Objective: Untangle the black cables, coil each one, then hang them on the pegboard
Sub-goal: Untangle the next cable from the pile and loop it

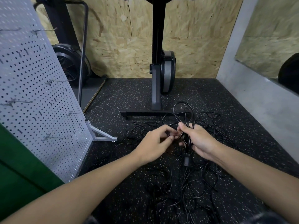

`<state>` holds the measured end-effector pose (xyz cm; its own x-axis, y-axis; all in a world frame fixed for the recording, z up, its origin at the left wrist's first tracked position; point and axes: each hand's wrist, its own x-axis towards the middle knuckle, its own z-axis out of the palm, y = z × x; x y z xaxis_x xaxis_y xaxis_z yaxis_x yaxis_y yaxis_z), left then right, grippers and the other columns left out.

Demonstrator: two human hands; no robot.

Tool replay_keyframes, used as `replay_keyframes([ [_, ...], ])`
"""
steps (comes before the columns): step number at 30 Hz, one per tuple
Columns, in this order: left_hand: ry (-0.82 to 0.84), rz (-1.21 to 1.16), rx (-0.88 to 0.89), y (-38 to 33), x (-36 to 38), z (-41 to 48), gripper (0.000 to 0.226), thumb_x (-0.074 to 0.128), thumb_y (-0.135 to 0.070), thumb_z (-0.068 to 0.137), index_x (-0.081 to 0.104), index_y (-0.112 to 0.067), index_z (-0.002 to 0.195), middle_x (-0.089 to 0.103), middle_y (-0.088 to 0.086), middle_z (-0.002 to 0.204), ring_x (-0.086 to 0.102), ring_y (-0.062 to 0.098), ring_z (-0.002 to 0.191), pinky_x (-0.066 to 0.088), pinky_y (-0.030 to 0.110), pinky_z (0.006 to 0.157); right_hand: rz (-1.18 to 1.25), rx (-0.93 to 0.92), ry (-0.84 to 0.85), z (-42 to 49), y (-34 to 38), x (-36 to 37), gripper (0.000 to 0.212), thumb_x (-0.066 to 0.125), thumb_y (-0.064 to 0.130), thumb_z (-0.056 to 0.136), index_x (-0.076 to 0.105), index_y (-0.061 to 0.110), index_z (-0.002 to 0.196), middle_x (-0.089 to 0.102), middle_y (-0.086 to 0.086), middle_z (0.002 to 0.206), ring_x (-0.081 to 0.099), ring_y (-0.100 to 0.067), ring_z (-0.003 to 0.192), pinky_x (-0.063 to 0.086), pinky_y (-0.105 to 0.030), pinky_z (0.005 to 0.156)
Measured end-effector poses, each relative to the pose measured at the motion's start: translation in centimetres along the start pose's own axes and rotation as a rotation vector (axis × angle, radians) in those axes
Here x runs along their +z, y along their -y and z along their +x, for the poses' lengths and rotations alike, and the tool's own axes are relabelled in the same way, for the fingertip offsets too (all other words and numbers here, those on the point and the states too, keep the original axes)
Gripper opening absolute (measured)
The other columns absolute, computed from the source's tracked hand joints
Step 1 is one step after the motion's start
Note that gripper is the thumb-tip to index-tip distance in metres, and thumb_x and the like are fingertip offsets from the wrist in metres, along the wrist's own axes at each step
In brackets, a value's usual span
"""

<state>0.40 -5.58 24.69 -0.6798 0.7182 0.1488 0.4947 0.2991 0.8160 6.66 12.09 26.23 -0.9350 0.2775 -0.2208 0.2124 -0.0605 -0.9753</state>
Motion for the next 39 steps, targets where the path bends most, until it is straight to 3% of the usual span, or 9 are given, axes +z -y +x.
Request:
replay_keyframes([
  [2,0.012,-0.236,-0.116,0.1,-0.3,0.1,0.012,0.056,-0.026,0.108,0.065,-0.022,0.115,0.078,-0.001,0.091,0.078,0.024,0.083,0.059,0.037,0.083,0.033,0.004,0.025,-0.2,0.1,0.1,0.026,0.052,0.027,0.109,0.066,0.008,0.098,0.076,-0.010,0.091,0.075,-0.021,0.087,0.062,-0.036,0.076],
  [4,-0.002,-0.492,-0.252,-0.6,-0.4,0.2,0.025,0.054,-0.032,0.109,0.065,-0.010,0.113,0.073,0.008,0.083,0.077,0.034,0.078,0.058,0.030,0.070,0.033,0.002,0.056,-0.3,0.3,0.2,0.030,0.050,0.026,0.109,0.068,0.001,0.108,0.079,-0.014,0.097,0.077,-0.027,0.094,0.062,-0.045,0.087],
  [7,-0.070,-0.666,-0.399,-1.8,-0.5,0.4,0.042,0.053,-0.044,0.107,0.068,-0.006,0.115,0.071,0.010,0.079,0.075,0.023,0.070,0.056,0.023,0.060,0.032,0.003,0.080,-0.4,0.6,0.3,0.035,0.048,0.026,0.110,0.071,-0.001,0.109,0.078,-0.019,0.104,0.077,-0.030,0.098,0.063,-0.045,0.087],
  [14,-0.088,-0.641,-0.526,-1.8,0.1,1.0,0.048,0.062,-0.057,0.099,0.065,-0.013,0.120,0.073,0.003,0.086,0.069,0.017,0.077,0.055,0.029,0.067,0.038,0.004,0.173,-0.2,0.3,-0.3,0.035,0.051,0.023,0.109,0.070,-0.005,0.116,0.075,-0.025,0.111,0.074,-0.037,0.104,0.059,-0.049,0.096],
  [17,-0.146,-0.631,-0.543,-0.8,-0.5,1.2,0.033,0.071,-0.048,0.097,0.069,-0.024,0.118,0.074,0.004,0.093,0.070,0.017,0.081,0.062,0.036,0.079,0.005,0.005,0.193,-0.3,0.2,-0.3,0.029,0.053,0.022,0.108,0.069,-0.002,0.110,0.077,-0.018,0.107,0.075,-0.029,0.099,0.060,-0.047,0.093],
  [22,-0.295,-0.670,-0.403,0.4,-2.1,1.4,0.011,0.073,-0.009,0.097,0.074,-0.004,0.106,0.076,0.009,0.088,0.071,0.014,0.075,0.060,0.025,0.072,-0.075,0.101,0.226,-0.1,-0.1,-0.3,0.026,0.055,0.023,0.107,0.069,0.002,0.111,0.065,-0.002,0.076,0.065,-0.015,0.068,0.063,-0.039,0.079],
  [29,-0.367,-0.152,-0.182,0.6,-3.2,1.2,0.016,0.073,-0.010,0.097,0.081,-0.022,0.103,0.079,-0.005,0.079,0.074,0.008,0.067,0.062,0.023,0.072,-0.482,0.122,0.342,-0.8,-0.3,0.5,0.046,0.046,0.047,0.108,0.065,0.005,0.108,0.041,0.009,0.060,0.039,-0.007,0.051,0.055,-0.032,0.070],
  [34,-0.308,0.126,-0.071,0.6,-3.3,0.8,0.018,0.064,-0.009,0.101,0.081,-0.014,0.101,0.077,-0.008,0.081,0.069,0.002,0.078,0.055,0.021,0.080,-0.484,0.102,0.416,-1.4,0.9,0.5,0.041,0.047,0.040,0.109,0.061,0.007,0.089,0.037,0.008,0.050,0.036,-0.011,0.048,0.062,-0.038,0.073],
  [39,-0.285,0.268,-0.018,1.0,-3.5,1.2,0.024,0.058,-0.005,0.100,0.079,-0.016,0.106,0.074,-0.003,0.088,0.065,0.012,0.084,0.050,0.023,0.082,-0.409,0.091,0.404,-1.3,1.0,-0.6,0.040,0.057,0.039,0.104,0.066,0.000,0.101,0.045,0.004,0.063,0.038,-0.010,0.050,0.063,-0.040,0.071],
])
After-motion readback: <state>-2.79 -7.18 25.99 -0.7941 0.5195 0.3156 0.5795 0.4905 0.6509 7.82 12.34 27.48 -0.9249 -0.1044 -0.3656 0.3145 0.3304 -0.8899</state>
